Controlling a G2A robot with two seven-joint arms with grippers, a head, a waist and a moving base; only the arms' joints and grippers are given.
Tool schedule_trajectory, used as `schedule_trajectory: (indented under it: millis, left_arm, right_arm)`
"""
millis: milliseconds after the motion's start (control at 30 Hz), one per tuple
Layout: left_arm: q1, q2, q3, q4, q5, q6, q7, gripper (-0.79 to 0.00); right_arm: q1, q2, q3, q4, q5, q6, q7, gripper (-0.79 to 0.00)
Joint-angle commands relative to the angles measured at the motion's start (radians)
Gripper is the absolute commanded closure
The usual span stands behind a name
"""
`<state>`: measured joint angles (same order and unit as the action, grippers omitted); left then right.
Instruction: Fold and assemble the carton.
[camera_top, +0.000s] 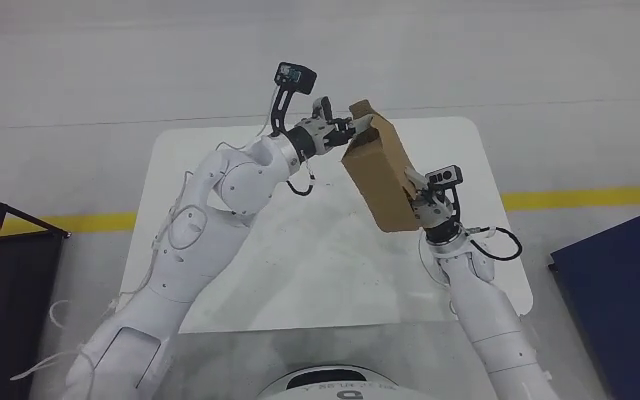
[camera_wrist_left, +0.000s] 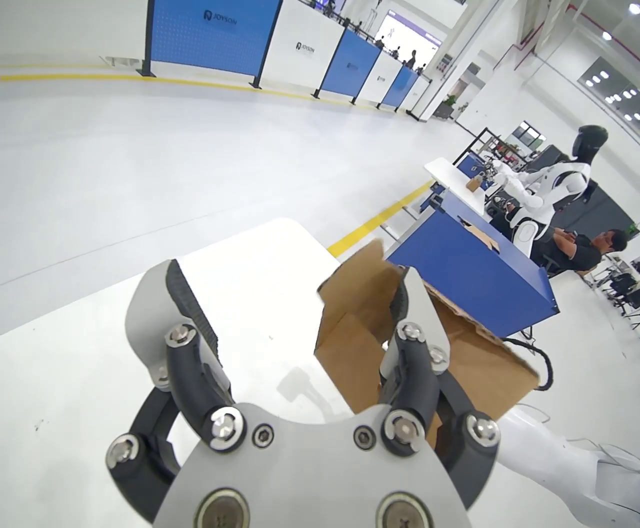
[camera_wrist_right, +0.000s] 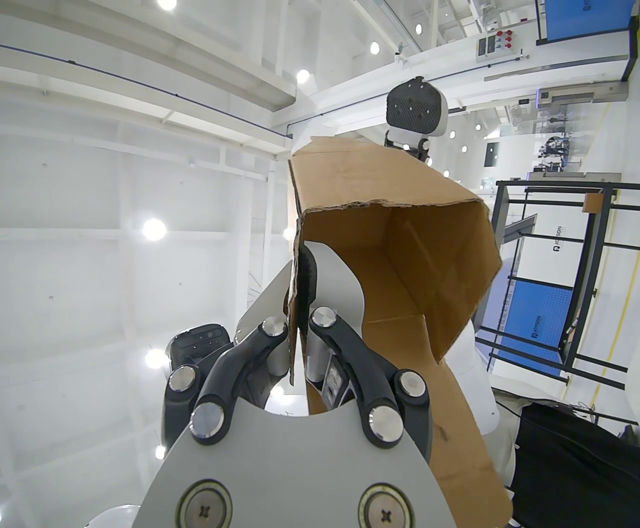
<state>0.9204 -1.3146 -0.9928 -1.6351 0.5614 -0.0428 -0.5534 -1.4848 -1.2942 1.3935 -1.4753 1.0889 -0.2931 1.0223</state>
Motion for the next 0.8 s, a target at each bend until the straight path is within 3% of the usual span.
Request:
schedule_trajectory:
  millis: [0, 400, 767]
  left_arm:
    - [0.004, -0.001, 0.0, 0.0, 0.002, 0.004, 0.006, -0.785]
    - [0.069, 0.008, -0.067, -0.11, 0.012, -0.019, 0.076, -0.785]
    - [0.04, 0.001, -0.016, -0.054, 0.04, 0.018, -0.046, -0.785]
  right_arm:
    - [-0.001, 0.0, 0.003, 0.004, 0.005, 0.0, 0.001, 0.0]
    - [0.012, -0.001, 0.007, 0.011, -0.002, 0.015, 0.01, 0.0]
    - [0.012, -0.003, 0.006, 0.013, -0.004, 0.013, 0.013, 0.0]
